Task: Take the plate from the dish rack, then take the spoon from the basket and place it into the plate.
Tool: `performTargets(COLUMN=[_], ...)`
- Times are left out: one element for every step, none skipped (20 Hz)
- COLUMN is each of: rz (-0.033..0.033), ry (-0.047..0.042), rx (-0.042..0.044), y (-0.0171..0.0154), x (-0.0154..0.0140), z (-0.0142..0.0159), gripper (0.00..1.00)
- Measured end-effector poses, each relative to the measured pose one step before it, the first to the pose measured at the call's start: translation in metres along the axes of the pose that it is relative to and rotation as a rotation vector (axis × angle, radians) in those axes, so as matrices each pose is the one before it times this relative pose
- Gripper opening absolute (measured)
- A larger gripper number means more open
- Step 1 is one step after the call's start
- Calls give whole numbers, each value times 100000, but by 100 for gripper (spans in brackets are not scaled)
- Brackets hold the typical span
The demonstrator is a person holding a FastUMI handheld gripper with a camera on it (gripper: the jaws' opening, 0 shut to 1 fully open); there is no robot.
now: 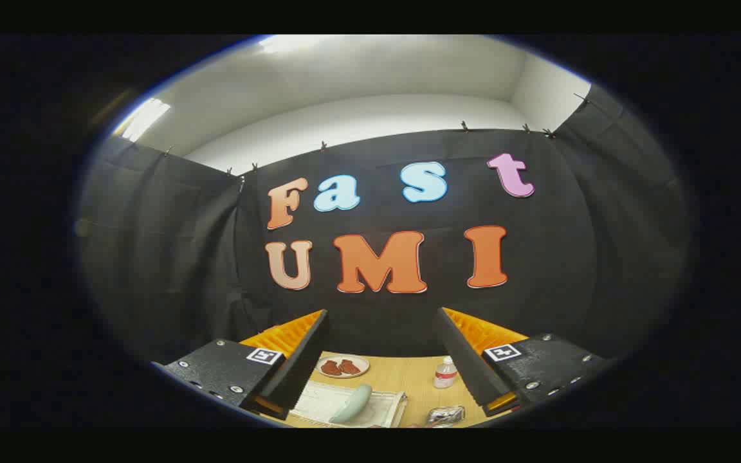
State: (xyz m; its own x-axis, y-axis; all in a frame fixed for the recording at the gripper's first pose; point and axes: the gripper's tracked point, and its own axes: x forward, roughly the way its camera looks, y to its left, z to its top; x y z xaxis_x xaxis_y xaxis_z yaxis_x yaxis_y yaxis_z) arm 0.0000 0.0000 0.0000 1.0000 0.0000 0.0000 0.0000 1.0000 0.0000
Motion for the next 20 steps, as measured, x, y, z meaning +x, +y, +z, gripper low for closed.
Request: performTargets(rz=[120, -82, -23, -515, -380, -619, 93, -57, 154, -37, 214, 88, 221, 177, 387, 265, 168, 376, 491, 588], ry=[64, -119, -533, -242, -72, 348, 395, 456, 285, 495, 552, 680, 1099, 1246, 1690, 1621, 2047, 1823, 1944, 2047], rx=[-43, -158, -178, -781, -899, -876, -286, -143, 8, -45, 13, -1, -174, 35, 134, 571, 721, 771, 555, 270], y=[-26, -41, 24, -113, -116, -110, 16, 42, 0, 45, -8, 68, -43, 42, 70, 94, -15, 125, 139, 130], x=[-48, -14, -8, -11, -7, -16, 13, -21, 40, 28, 26, 90, -27, 138, 69, 146, 60, 193, 247, 289], z=[37, 159, 121, 143, 10, -44, -122, -61, -79, -29, -247, -96, -326, -302, -371, -385, -422, -379, -435, -432], gripper=[99, 98, 98, 98, 98, 98, 98, 98, 98, 98, 98, 98, 98, 98, 98, 98, 98, 98, 98, 98])
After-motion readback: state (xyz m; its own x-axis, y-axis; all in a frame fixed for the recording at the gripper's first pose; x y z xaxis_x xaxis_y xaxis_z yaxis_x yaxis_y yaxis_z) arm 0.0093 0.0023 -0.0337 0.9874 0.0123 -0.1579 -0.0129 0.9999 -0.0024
